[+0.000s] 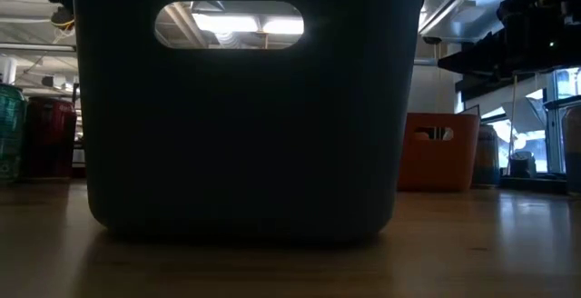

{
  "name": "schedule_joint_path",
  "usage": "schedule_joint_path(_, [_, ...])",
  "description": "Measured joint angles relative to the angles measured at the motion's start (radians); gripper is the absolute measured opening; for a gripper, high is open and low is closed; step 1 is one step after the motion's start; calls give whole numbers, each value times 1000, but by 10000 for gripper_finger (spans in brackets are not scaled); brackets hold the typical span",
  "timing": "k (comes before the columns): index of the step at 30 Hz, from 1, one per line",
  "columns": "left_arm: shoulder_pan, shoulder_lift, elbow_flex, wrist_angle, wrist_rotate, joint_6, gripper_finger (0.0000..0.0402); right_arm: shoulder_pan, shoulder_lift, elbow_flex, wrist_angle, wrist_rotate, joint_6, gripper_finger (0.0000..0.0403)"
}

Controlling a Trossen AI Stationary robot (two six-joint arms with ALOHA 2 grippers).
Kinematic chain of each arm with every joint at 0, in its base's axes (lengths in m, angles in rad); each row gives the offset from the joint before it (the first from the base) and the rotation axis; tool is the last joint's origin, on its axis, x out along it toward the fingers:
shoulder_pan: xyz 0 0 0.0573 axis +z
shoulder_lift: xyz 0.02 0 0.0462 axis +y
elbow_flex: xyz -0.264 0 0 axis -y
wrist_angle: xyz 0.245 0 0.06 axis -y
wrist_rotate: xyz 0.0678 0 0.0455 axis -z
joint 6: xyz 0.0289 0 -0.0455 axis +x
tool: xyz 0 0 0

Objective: Sort soda cans
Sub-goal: Put the green soda can into the yellow bin

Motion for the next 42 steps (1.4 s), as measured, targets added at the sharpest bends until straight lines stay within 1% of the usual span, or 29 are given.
schedule_joint_path(2, [0, 0, 0, -20, 1, 1, 268, 0, 0, 0, 0, 8, 0, 12])
schedule_joint_path(4, [0, 0, 0, -26, 0, 26, 277, 0, 0, 0, 0, 8, 0, 12])
schedule_joint_path(8, [-1, 0, 0, -40, 0, 78, 280, 0, 0, 0, -1, 8, 0, 12])
schedule_joint_path(12, [-26, 0, 0, -99, 0, 85, 281, 0, 0, 0, -15, 8, 0, 12])
schedule_joint_path(16, [-49, -7, -5, -79, -9, 145, 281, 0, 0, 0, -30, 8, 9, 12])
schedule_joint_path(18, [-49, -9, -5, -47, -27, 164, 281, 0, 0, 0, -35, 8, 9, 12])
schedule_joint_path(24, [-46, 1, -5, 11, -28, 230, 281, 0, 0, 0, -42, 8, 11, 12])
schedule_joint_path(28, [-51, 31, -11, -8, 6, 259, 281, 0, 0, 0, -42, 8, 11, 12])
schedule_joint_path(34, [-64, 79, -66, -66, 64, 267, 281, 0, 0, 0, -42, 8, 11, 12])
schedule_joint_path(42, [-74, 67, -120, -80, 112, 240, 281, 0, 0, 0, -42, 8, 11, 12])
